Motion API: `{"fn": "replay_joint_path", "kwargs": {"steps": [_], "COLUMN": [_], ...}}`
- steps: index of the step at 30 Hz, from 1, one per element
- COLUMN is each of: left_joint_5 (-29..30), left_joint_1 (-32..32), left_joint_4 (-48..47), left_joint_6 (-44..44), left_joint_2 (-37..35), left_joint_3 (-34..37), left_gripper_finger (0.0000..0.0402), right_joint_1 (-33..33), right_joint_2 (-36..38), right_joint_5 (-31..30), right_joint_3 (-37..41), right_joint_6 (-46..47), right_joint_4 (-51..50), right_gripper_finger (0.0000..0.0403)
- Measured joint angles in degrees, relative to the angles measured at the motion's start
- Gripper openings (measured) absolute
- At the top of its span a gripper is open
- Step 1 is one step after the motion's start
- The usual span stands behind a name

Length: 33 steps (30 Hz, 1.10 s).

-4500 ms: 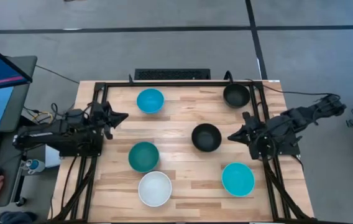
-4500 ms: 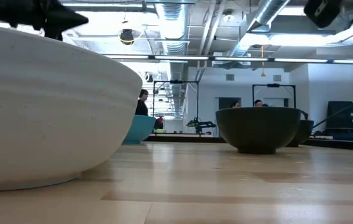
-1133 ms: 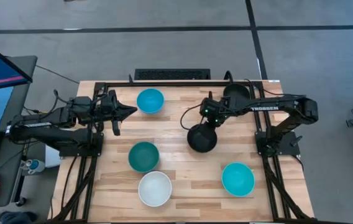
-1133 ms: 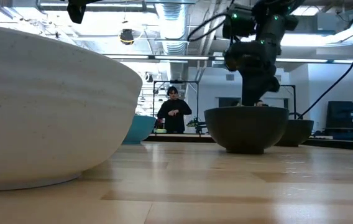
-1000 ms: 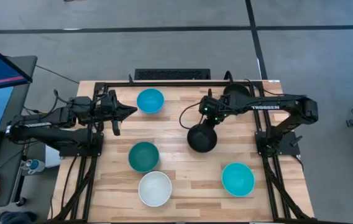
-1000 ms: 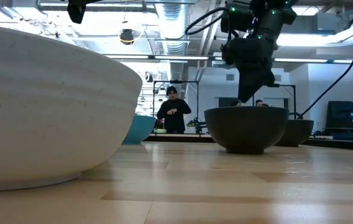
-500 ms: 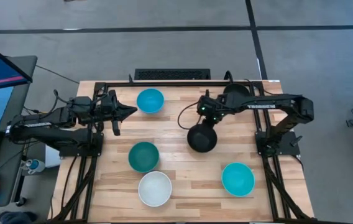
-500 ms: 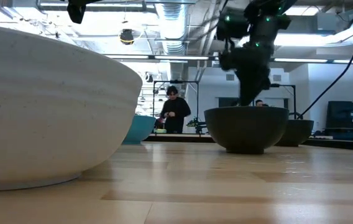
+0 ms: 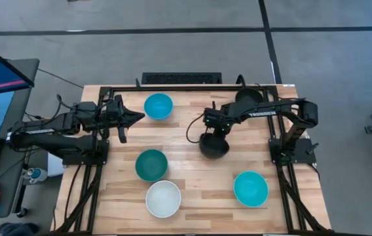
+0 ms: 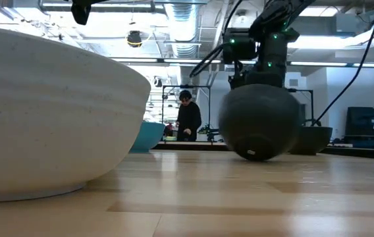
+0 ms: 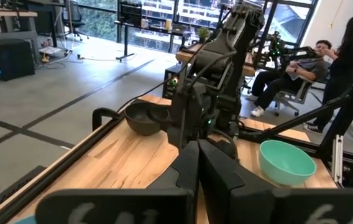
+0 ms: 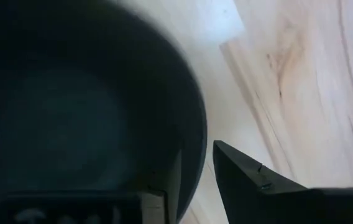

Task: Nest bowls inside each other
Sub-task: Stack the black bowl on the green bowl

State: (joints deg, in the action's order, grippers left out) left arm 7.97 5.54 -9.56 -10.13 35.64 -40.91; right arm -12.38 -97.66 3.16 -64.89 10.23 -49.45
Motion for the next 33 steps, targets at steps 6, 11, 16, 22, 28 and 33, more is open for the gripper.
{"fn": "replay_joint_path", "kwargs": {"steps": [6,11,16,22,28,33], "left_joint_5": [0.0,0.1,0.2,0.2,0.2,0.2], "left_joint_1": [0.0,0.0,0.0,0.0,0.0,0.0], "left_joint_4": [0.0,0.0,0.0,0.0,0.0,0.0], "left_joint_6": [0.0,0.0,0.0,0.0,0.0,0.0], "left_joint_2": [0.0,0.0,0.0,0.0,0.0,0.0], "left_joint_3": [0.0,0.0,0.0,0.0,0.0,0.0], "left_gripper_finger": [0.0,0.0,0.0,0.0,0.0,0.0], "right_joint_1": [-0.3,-0.9,0.0,2.9,7.9,11.7], "right_joint_2": [3.2,4.2,4.2,4.1,4.1,5.9], "right_joint_5": [-0.4,-0.5,-0.4,1.6,3.0,2.8], "right_joint_3": [-3.9,-6.8,-7.7,-7.7,-7.7,-7.7], "right_joint_6": [-1.7,-1.8,-1.7,0.6,3.6,6.2], "right_joint_4": [0.0,-1.6,-4.6,-6.0,-8.6,-6.0], "right_gripper_finger": [0.0118,0.0118,0.0118,0.0118,0.0118,0.0118]}}
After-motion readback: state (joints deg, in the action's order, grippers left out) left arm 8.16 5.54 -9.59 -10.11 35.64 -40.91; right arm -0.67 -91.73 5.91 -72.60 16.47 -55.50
